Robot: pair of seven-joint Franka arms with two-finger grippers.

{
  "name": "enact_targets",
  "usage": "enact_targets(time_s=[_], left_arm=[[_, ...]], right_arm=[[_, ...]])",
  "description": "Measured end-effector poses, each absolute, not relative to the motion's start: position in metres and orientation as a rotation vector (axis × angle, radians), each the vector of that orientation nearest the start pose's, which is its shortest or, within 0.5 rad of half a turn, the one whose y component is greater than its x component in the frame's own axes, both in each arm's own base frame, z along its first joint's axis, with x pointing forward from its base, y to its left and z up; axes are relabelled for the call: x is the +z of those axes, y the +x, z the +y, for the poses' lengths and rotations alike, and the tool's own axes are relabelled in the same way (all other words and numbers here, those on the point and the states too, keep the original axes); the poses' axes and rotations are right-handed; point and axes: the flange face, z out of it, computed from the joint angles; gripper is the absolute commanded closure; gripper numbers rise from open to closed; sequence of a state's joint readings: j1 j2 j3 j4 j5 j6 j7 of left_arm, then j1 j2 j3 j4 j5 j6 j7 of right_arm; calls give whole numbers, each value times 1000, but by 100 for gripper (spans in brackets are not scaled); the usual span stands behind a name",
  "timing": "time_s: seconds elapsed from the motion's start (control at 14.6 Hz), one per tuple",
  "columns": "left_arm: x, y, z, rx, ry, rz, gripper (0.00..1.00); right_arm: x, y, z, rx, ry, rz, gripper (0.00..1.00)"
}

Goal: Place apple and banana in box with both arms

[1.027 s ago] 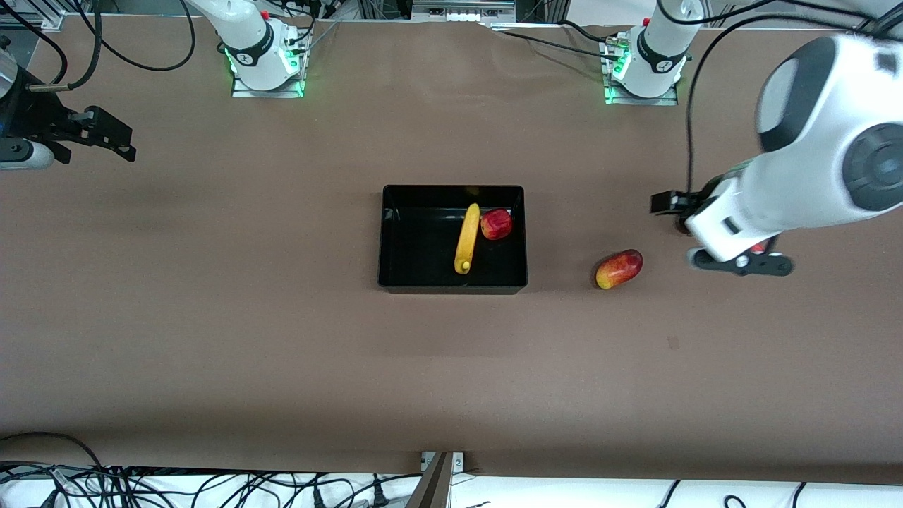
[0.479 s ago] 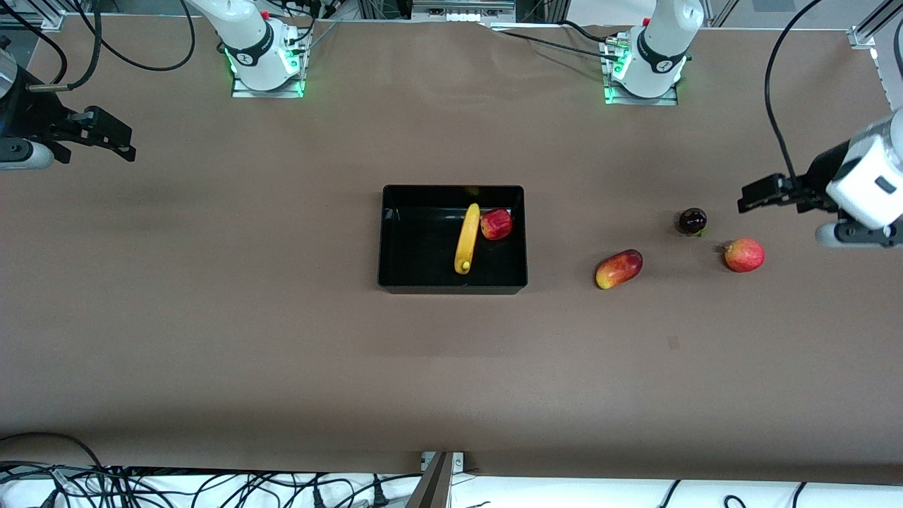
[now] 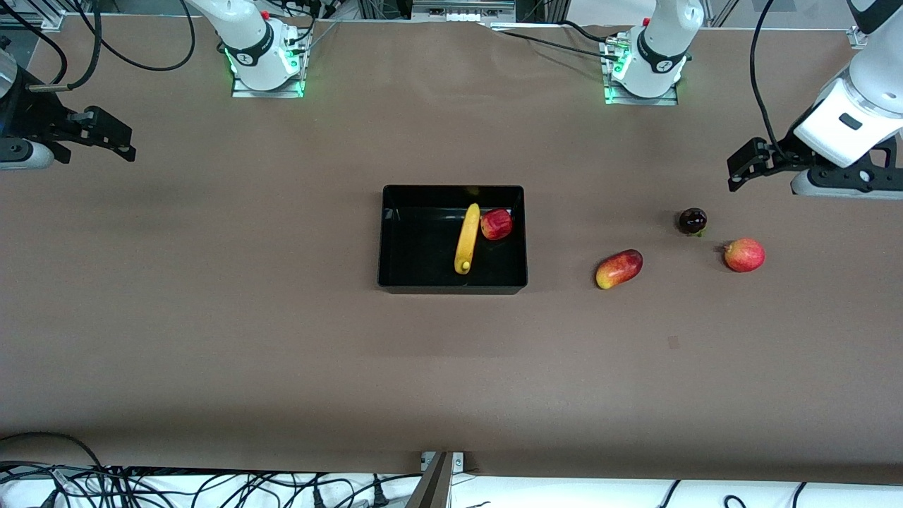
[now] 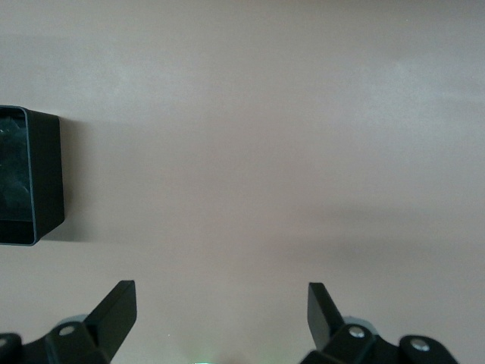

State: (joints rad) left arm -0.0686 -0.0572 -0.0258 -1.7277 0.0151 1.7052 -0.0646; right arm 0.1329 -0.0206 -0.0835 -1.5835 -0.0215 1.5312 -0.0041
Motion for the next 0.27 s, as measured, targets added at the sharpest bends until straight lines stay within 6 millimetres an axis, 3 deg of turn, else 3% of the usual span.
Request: enact_targets(time_s=[0.27], left_arm=[[592, 537, -44, 5, -3154, 22, 0]], right_arm=[[626, 543, 24, 49, -3161, -83, 0]])
